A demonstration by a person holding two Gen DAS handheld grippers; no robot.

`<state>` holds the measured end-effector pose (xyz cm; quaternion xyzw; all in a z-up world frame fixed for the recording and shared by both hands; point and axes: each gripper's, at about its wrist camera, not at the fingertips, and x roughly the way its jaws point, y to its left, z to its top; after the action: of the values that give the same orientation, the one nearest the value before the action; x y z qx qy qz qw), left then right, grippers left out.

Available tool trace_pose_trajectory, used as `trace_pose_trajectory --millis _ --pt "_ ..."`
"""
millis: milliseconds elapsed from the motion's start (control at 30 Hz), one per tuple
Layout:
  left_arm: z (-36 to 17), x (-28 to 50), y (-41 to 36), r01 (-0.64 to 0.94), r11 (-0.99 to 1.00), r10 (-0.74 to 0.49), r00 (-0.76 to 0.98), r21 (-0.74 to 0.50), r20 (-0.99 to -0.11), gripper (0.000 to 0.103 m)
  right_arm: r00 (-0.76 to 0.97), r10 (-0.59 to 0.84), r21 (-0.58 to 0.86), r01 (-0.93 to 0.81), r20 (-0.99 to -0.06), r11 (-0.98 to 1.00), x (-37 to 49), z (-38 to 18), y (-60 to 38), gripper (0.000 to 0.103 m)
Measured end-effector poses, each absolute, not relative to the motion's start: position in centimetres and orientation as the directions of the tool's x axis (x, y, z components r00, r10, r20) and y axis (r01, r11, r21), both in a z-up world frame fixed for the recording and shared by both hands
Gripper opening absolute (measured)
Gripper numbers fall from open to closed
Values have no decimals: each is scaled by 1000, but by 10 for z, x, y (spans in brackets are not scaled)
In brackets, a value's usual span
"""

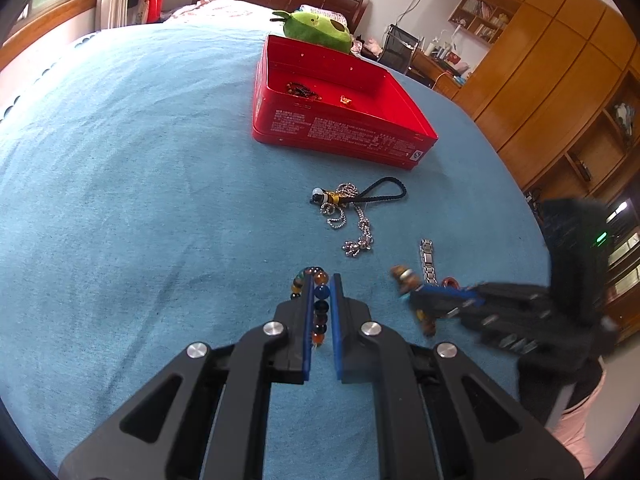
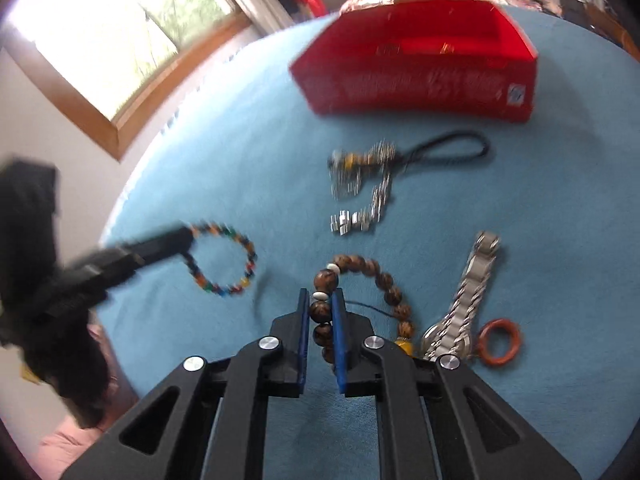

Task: Organize jewelry
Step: 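Carry both bracelets over the red tray and open both grippers to drop them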

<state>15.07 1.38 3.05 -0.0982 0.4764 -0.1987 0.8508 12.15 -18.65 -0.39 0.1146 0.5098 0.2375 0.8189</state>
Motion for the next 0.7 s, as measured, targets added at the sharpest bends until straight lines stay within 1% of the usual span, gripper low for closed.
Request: trace_pose_trajectory --millis 133,267,500,700 --pt "33 153 11 245 901 -432 470 -357 -769 6 424 561 486 -280 -711 828 119 29 -207 10" --pt "46 159 4 257 900 -435 483 -351 -760 6 461 589 509 -299 -663 807 124 53 -224 10" --pt "86 189 -12 281 896 -443 527 -343 -726 6 515 587 521 -285 -625 805 161 81 -232 10" --pt "117 239 -24 270 898 -439 584 -347 -683 6 563 578 529 -271 -591 804 206 101 -242 10"
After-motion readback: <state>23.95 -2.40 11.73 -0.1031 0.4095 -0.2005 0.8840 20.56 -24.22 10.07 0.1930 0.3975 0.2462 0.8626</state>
